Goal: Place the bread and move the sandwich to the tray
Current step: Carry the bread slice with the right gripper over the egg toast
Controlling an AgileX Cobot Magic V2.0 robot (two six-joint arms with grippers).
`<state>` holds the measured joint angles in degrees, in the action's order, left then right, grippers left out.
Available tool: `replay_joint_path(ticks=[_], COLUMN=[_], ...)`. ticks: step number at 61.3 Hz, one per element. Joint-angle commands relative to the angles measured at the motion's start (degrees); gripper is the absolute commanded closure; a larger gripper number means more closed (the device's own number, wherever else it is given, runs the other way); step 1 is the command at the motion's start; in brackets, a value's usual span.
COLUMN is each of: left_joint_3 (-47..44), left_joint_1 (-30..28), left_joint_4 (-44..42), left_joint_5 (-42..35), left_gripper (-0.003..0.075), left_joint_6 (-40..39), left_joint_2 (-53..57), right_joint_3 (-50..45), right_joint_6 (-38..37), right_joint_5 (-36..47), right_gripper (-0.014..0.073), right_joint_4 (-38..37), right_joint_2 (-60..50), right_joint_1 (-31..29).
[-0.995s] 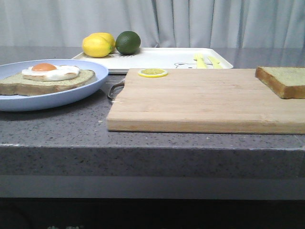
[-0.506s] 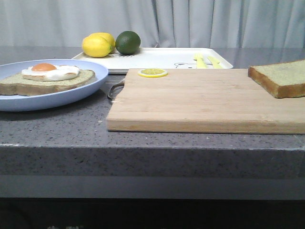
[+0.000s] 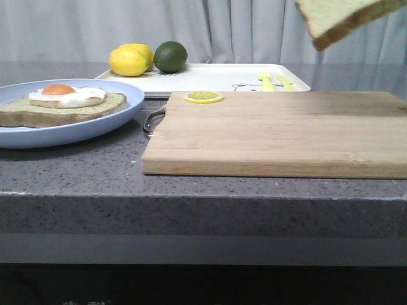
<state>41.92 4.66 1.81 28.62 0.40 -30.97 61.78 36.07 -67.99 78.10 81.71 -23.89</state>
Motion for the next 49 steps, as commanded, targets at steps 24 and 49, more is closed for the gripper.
replay_joint_path(ticks=[24,49], left_joint_3=[1.64,1.64], left_joint_1=[-0.03,-0.03], left_joint_4=[0.15,0.26], left_joint_5=[-4.94,-4.94], left_gripper=[0.0409,0.0409], left_joint_6=[-0.4,-0.4], left_joint_2=[-0.68,-0.68], right_joint_3=[1.19,12.35], right_joint_6=[0.84,5.76], right_joint_5=[25.1,32.65], right_gripper=[0.057,0.057], right_joint_4=[21.41,32.46], right_joint_2=[-1.45,10.67], right_joint_1=[40.21,53.34])
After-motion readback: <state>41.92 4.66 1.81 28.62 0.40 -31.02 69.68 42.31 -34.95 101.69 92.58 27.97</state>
